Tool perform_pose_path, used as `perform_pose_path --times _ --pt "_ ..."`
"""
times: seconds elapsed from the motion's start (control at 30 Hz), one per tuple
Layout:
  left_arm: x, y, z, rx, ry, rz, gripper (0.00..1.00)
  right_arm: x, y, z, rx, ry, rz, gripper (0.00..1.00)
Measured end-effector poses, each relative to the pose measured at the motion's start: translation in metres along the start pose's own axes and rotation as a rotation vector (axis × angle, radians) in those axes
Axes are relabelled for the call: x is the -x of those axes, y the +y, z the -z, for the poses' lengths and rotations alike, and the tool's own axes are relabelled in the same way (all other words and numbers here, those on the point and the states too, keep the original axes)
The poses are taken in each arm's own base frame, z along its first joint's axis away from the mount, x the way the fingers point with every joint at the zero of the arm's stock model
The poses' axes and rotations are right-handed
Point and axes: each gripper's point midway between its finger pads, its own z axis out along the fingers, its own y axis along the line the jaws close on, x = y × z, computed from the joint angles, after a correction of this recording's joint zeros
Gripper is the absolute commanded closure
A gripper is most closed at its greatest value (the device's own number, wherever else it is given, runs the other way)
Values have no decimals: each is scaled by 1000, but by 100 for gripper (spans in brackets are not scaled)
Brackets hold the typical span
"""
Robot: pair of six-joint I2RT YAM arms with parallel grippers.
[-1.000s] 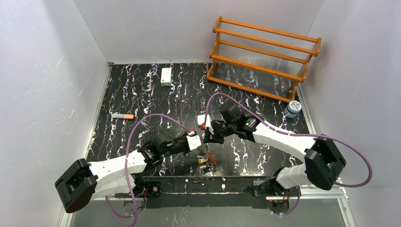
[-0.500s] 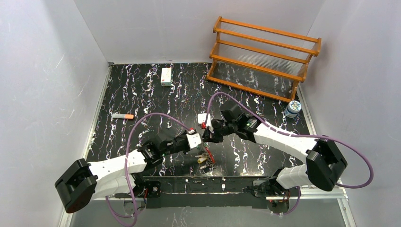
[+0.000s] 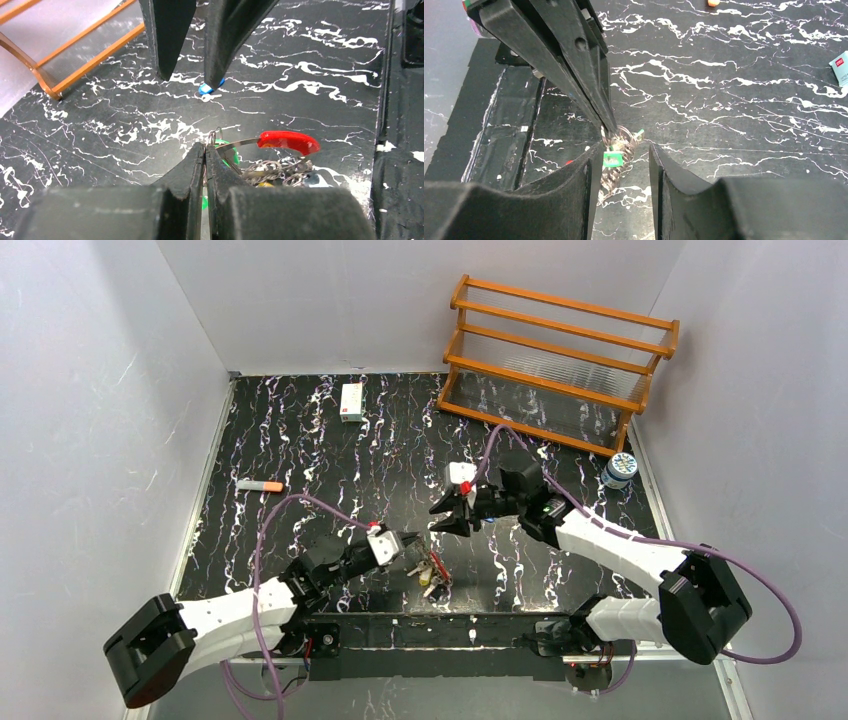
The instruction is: Put the keys on the keyring
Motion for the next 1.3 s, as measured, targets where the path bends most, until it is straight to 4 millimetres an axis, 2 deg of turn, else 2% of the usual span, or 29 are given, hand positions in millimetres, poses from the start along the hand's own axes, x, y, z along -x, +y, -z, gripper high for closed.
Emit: perform_pose_path --times 0.1,0.37,0.5,0.7,0.83,1.17,1.2,1.27,1.3 --pt "9 0 4 10 -63 -8 100 3 -1 5 14 -35 -18 55" --pt "33 2 8 22 -177 -20 100 10 14 5 102 -96 -13 59" --pt "38 1 8 16 -200 -17 100 11 18 4 131 -108 -15 61" --pt "39 0 8 9 -205 -12 100 -3 19 -3 165 -90 -59 80" --pt "39 0 8 8 -205 -9 100 -9 19 -5 169 -78 -75 99" --pt "36 -1 7 4 -193 -1 100 -24 18 -11 180 -51 -109 99" --pt "35 -2 7 3 -189 0 100 -26 19 -12 183 -47 -112 96" --pt "33 -2 6 0 -182 2 100 -28 20 -13 184 -42 -113 74" --pt "33 -3 6 -1 -182 2 100 -29 20 -13 184 -41 -115 67"
